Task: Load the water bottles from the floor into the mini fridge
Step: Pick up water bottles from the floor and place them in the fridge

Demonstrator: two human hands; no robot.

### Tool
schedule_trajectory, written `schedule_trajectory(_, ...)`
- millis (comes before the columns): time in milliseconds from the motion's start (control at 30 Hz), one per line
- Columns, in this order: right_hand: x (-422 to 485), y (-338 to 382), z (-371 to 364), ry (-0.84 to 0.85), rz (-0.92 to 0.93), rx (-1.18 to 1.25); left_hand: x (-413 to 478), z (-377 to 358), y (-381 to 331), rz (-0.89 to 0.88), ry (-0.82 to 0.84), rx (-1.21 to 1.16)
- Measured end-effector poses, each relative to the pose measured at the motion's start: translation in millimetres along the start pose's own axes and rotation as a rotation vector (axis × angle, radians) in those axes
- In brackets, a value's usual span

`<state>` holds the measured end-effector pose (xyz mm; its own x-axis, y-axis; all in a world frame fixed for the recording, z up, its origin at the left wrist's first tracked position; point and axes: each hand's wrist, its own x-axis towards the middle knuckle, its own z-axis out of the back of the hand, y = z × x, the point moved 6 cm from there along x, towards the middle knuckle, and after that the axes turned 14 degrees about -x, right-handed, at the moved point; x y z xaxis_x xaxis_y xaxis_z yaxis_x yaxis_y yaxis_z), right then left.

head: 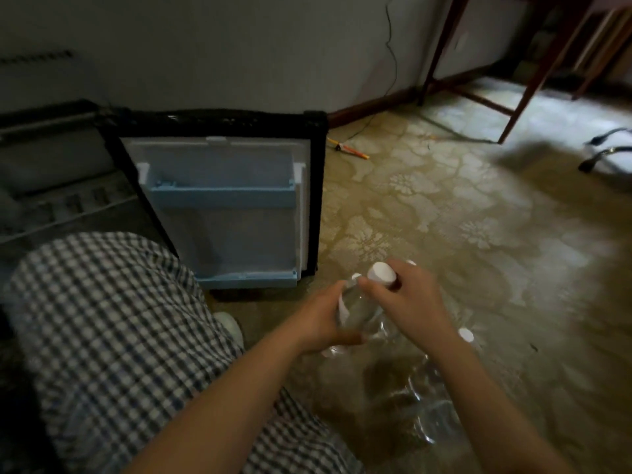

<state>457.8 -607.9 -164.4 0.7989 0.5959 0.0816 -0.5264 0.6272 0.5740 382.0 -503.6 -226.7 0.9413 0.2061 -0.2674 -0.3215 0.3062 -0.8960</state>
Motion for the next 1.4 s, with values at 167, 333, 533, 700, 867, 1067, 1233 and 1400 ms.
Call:
schedule_trajectory(167, 34.4, 77.8, 30.6, -0.113, 0.202, 0.029, -15.0, 75.1, -46.5, -0.164, -0.152, -0.083)
schedule_trajectory(333, 59.2, 170.2, 44.3, -0.205, 0.409, 0.082, -36.4, 159.2, -70.5, -0.234, -0.231, -0.126)
schedule_trajectory(533, 86.8, 256.9, 28.0, -0.14, 0.591, 0.117, -68.7, 263.5, -83.7, -0.263, -0.348, -0.03)
schedule_trajectory(700, 112.3, 331.4, -9.3, 0.122, 0.711, 0.166, -102.5, 326.0, -76.6, -0.26, -0.431, -0.044)
schedule_trajectory(867, 119.2, 389.0, -57.9, 0.334, 0.743, 0.293, -131.5, 372.5, -43.4, -0.189, -0.491, -0.079)
schedule_trajectory(1067, 127.3, 438.1, -122.2, 0.261, 0.729, 0.316, -156.5, 416.7, 18.7, -0.08, -0.612, -0.176)
schedule_trajectory(1233, 146.3, 453.8, -183.5, 0.269, 0.479, 0.484, -166.8, 450.9, 61.5, 0.01, -0.851, -0.15)
schedule_trajectory(1400, 166.8, 474.5, -242.1, 0.304, 0.31, 0.542, -167.1, 474.8, 95.2, 0.166, -1.047, 0.052)
